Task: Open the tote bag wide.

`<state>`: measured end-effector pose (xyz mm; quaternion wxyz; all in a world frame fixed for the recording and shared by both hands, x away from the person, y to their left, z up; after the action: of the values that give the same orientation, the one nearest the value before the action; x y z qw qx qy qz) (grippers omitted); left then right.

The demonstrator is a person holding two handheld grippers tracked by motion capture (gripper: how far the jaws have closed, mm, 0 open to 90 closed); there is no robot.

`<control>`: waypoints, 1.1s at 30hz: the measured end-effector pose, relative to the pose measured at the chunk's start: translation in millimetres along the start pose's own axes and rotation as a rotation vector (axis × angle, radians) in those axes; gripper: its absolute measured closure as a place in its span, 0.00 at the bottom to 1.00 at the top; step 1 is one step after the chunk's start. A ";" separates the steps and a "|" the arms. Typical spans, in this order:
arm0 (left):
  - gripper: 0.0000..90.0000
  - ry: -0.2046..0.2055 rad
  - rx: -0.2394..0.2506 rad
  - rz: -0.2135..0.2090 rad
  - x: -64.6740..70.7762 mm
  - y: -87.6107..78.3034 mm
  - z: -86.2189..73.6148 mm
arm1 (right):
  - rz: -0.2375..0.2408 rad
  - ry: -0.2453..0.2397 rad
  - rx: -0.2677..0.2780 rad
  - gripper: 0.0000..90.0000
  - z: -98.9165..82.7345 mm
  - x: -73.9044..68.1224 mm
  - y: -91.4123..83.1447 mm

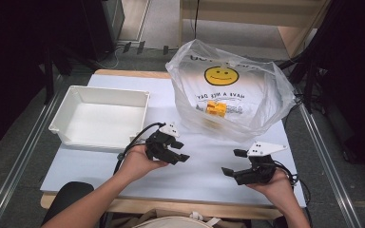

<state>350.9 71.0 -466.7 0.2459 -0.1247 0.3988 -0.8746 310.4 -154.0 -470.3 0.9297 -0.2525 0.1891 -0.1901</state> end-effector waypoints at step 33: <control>0.52 -0.064 0.012 -0.021 -4.5 -4.8 2.4 | -0.004 0.036 0.016 0.44 1.4 7.0 -15.7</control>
<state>354.1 74.5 -461.6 0.2501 -0.1552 0.3842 -0.8750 312.9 -169.2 -462.5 0.9277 -0.2422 0.2036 -0.1980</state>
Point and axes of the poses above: each handheld gripper's, and its own axes: y roughly forward along the jaws, z roughly out of its top, x roughly to its right, the point moved 7 cm from there along y, roughly forward along the jaws, and after that the axes turned 11 degrees about z, right-handed, at the moved point
